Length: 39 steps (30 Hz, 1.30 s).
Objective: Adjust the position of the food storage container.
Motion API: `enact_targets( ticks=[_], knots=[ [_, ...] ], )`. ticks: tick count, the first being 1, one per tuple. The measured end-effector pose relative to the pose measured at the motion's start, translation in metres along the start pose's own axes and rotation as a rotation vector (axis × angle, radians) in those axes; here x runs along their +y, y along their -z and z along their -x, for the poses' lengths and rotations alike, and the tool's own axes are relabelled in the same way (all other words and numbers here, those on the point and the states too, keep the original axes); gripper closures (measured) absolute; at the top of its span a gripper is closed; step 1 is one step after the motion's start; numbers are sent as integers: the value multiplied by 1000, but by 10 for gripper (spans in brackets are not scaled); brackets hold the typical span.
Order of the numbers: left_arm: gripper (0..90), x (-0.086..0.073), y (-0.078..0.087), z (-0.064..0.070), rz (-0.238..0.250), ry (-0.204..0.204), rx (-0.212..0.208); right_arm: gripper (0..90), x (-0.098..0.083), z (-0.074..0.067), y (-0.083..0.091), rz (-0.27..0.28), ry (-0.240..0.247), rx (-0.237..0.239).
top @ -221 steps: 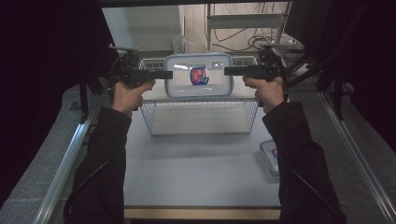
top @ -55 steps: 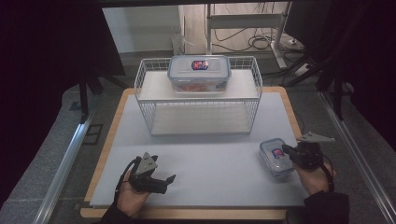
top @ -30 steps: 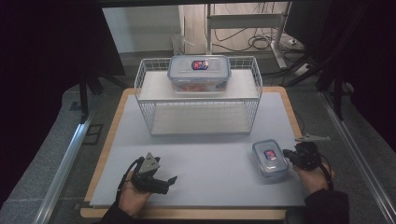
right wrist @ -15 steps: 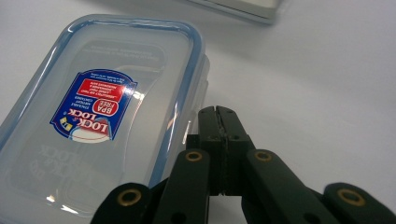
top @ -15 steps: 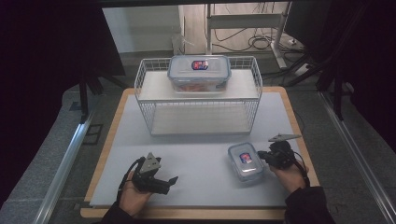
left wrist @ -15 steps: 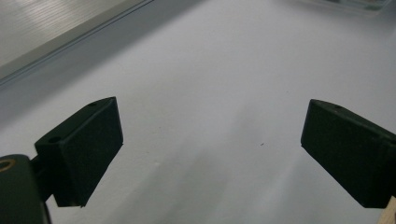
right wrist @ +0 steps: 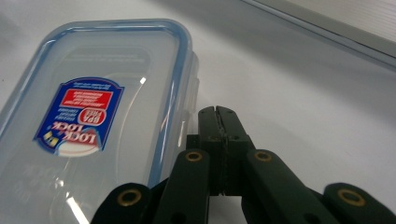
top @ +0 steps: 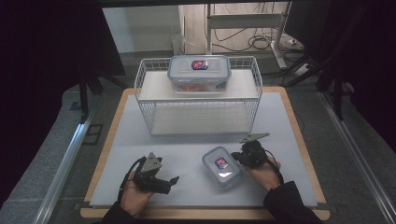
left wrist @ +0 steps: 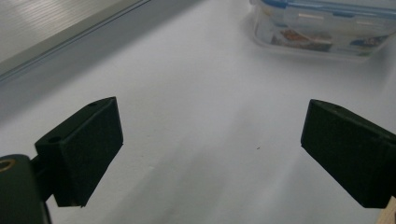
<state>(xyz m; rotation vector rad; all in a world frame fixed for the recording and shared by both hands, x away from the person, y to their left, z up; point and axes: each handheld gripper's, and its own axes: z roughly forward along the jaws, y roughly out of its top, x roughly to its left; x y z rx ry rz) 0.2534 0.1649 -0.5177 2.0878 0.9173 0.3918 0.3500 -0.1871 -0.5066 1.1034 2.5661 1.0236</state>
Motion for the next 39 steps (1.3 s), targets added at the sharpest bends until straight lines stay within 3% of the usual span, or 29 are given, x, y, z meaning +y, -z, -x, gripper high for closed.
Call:
enact_targets(
  ticks=[4,7,13,15,17,18,19,22,23,24,25,26,30,34,39],
  knots=[
    [58,0,3,-1,3,15,0,899,1,-2,0,0,31,-7],
    [60,0,5,-4,10,42,2,898,-1,1,15,31,24,-39],
    [114,2,9,-9,29,76,11,898,-19,-5,39,58,26,-21],
    [183,5,8,-12,38,73,7,898,-26,-10,46,62,30,-14],
    [321,6,8,-13,43,74,-1,898,-30,-12,50,71,28,-11],
    [397,10,3,-17,50,89,-43,898,-35,-16,55,82,28,-6],
    [469,10,3,-17,50,89,-43,898,-35,-16,55,82,28,-6],
    [671,19,-10,-22,25,85,-34,898,-46,-26,57,72,30,-1],
    [671,22,-16,-23,14,80,-35,898,-46,-26,57,72,30,-1],
    [762,29,-29,-24,-1,70,-56,898,-50,-29,58,60,33,-12],
    [789,29,-29,-24,-1,70,-56,898,-50,-29,58,60,33,-12],
    [809,36,-40,-25,-11,61,-69,898,-53,-29,58,49,12,8],
    [840,46,-59,-26,-17,52,-86,898,-59,-35,54,15,6,43],
    [846,59,-90,-24,-25,71,-165,897,-60,-41,47,-9,16,71],
    [845,64,-105,-14,-53,49,-220,897,-57,-36,42,-12,-12,67]
  ],
)
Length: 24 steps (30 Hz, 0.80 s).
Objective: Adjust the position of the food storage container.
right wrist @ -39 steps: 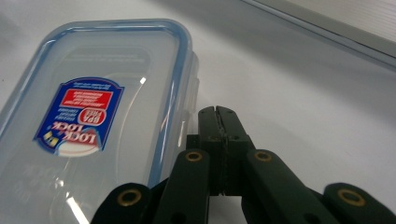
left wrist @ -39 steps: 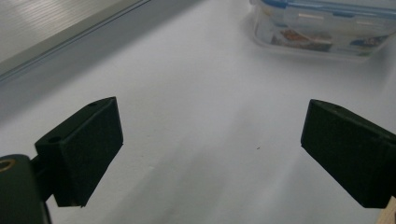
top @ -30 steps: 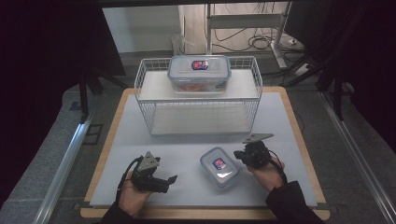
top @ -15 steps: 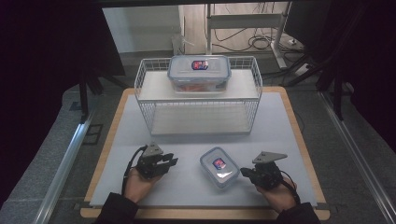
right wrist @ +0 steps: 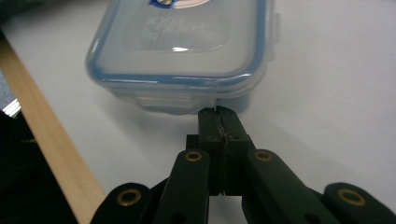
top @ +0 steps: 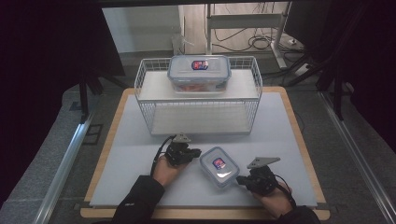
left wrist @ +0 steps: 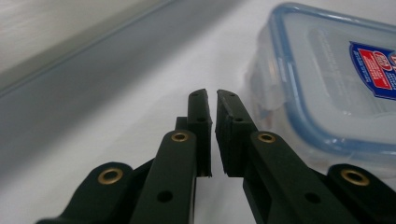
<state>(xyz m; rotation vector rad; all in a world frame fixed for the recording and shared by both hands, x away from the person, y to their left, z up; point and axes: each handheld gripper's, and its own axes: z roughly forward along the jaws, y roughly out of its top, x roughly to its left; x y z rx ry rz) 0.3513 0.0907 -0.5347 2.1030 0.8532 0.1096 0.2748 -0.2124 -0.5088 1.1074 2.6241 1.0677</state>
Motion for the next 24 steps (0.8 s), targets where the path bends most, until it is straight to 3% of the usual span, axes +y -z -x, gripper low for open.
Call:
enact_targets(
  ticks=[4,7,14,20,24],
  knots=[
    [861,0,2,4,-12,-2,9,898,3,3,-3,3,-14,7],
    [876,-6,10,3,-16,38,19,898,10,4,-12,-7,-17,-3],
    [884,-17,20,7,-56,64,25,898,21,9,-23,-14,-16,-21],
    [873,-27,34,20,-85,64,30,898,27,18,-29,-6,-38,-9],
    [873,-31,38,28,-93,79,56,898,33,19,-34,-7,-33,-12]
  ],
)
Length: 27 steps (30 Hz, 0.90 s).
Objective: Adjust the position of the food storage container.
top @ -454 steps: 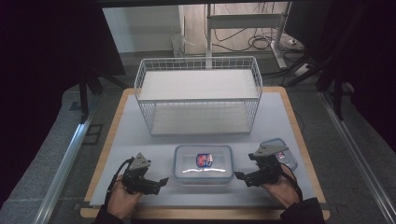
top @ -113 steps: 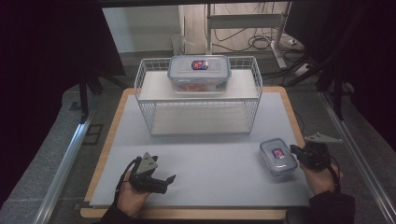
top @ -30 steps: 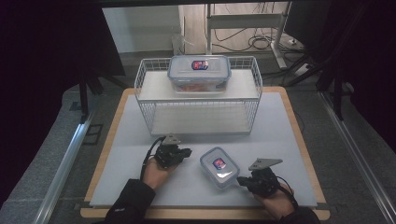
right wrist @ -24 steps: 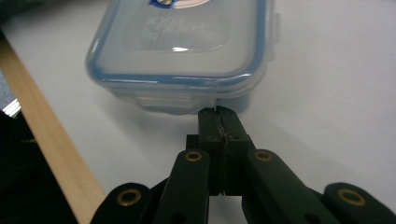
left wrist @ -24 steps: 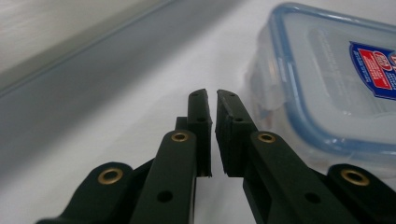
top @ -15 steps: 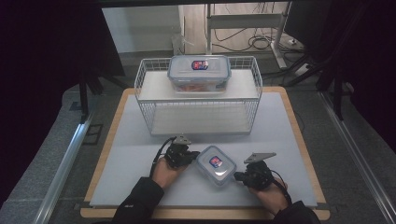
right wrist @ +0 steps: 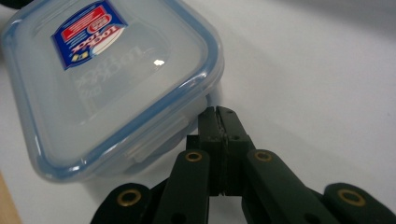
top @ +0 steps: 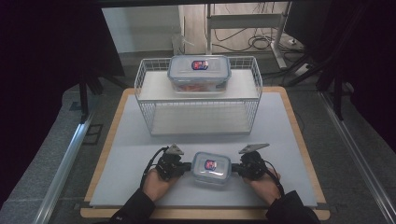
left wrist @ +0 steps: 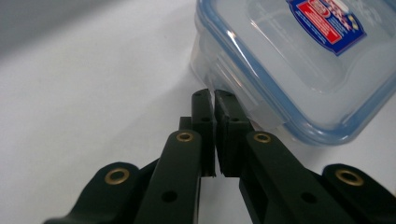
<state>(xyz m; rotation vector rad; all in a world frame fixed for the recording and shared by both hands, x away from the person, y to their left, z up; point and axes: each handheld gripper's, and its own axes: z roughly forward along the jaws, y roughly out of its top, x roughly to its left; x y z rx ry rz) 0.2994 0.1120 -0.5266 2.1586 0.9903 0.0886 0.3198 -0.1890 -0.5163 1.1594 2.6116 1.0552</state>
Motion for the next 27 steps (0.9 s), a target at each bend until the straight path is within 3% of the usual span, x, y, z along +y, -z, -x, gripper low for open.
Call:
enact_targets(
  ticks=[9,11,13,15,19,21,24,25,27],
  knots=[
    [850,-13,14,4,-1,10,16,898,11,-6,-10,-7,30,3],
    [826,-14,16,3,3,17,16,890,11,-7,-8,-12,49,-10],
    [790,-14,22,1,19,9,45,872,11,-5,-1,7,61,-19],
    [732,-18,34,-1,50,2,83,837,10,-3,8,28,65,-32],
    [552,-24,43,-1,74,-11,121,756,5,0,17,38,94,-32],
    [471,-31,48,0,92,-15,144,654,-1,3,21,35,119,-30],
    [359,-34,50,1,101,-21,144,575,-4,4,24,34,128,-25],
    [326,-38,51,3,102,-34,145,490,-6,4,26,31,128,-17],
    [284,-40,52,4,103,-42,143,462,-7,4,27,30,132,-15]
  ],
)
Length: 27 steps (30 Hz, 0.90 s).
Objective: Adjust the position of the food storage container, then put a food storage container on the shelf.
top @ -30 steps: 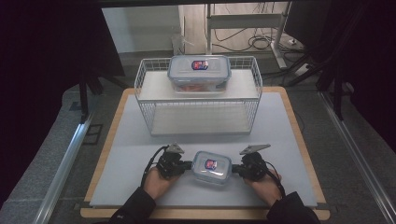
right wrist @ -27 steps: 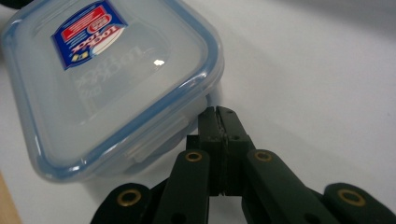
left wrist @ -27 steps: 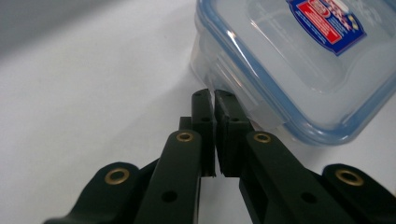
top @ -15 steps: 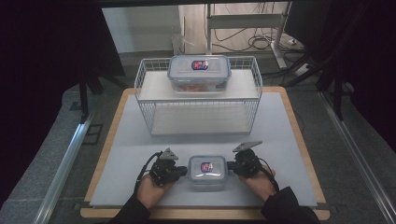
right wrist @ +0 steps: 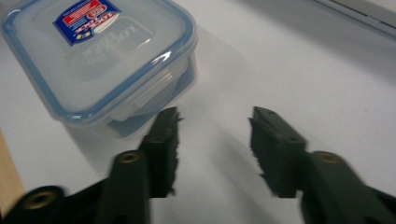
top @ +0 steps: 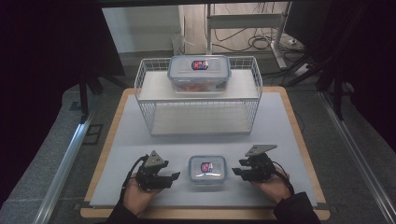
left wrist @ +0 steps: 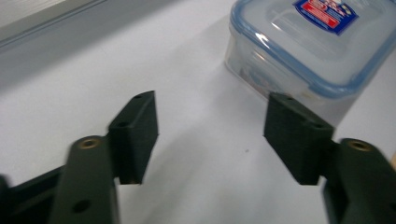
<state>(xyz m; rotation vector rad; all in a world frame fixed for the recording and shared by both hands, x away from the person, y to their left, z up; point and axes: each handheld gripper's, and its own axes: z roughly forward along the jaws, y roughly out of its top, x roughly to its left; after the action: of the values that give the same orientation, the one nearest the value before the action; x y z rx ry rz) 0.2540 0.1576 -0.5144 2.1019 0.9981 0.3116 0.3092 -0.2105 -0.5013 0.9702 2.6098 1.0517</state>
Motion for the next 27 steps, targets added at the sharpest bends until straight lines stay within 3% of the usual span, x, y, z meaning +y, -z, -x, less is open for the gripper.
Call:
enact_targets(
  ticks=[1,8,18,23,27],
  knots=[
    [258,-2,1,1,1,-10,0,399,-2,0,1,5,-3,5],
    [141,-13,6,10,-23,-72,5,254,-5,1,5,51,-11,30],
    [66,-15,8,7,-1,-44,-14,121,-6,4,6,76,-32,13],
    [35,-16,3,5,-30,-45,-18,66,-5,3,3,66,-29,18],
    [11,-13,2,5,0,-28,-30,47,-3,3,3,75,-46,28]
  ],
)
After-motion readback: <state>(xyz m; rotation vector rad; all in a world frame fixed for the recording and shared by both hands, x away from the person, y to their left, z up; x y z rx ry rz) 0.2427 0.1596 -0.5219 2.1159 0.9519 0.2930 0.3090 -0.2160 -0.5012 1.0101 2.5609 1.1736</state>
